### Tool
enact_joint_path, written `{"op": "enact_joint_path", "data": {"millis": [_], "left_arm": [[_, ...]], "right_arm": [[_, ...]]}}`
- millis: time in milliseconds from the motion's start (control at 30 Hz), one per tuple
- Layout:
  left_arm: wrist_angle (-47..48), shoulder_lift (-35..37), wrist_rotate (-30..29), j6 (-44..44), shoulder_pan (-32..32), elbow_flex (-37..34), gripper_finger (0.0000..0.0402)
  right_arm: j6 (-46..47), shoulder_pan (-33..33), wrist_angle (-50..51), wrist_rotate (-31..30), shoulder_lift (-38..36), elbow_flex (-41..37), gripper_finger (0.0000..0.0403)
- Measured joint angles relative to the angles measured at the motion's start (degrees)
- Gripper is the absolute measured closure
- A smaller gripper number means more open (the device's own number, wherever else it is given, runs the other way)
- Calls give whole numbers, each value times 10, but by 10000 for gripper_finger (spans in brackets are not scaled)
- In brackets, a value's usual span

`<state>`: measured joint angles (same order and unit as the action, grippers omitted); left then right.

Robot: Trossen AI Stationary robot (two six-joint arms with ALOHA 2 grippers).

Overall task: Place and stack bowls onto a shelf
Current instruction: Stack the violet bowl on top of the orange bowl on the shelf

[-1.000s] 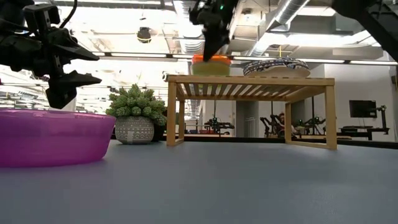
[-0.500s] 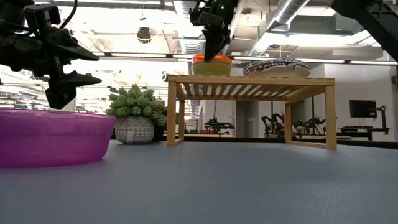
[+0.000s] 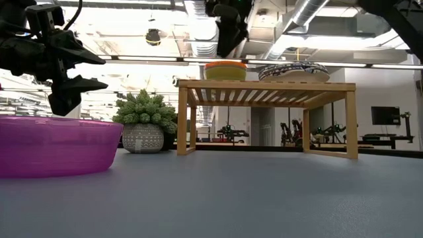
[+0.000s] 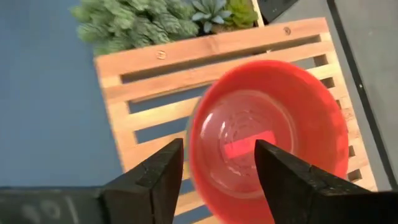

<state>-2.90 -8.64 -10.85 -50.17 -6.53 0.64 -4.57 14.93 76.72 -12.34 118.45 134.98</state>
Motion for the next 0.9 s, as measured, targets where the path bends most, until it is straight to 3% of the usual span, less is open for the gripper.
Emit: {"op": "enact_joint_path", "data": {"millis": [400, 633, 900], "left_arm": [[0, 0, -4, 0, 0, 0, 205], [0, 0, -5, 0, 0, 0, 205], [-2, 0, -20, 1, 0, 0, 205]], "right_arm": [[1, -121, -125, 5, -20, 0, 179], [30, -193, -243, 7, 51, -3, 179], [77, -236, -265, 74, 152, -4, 179]]}}
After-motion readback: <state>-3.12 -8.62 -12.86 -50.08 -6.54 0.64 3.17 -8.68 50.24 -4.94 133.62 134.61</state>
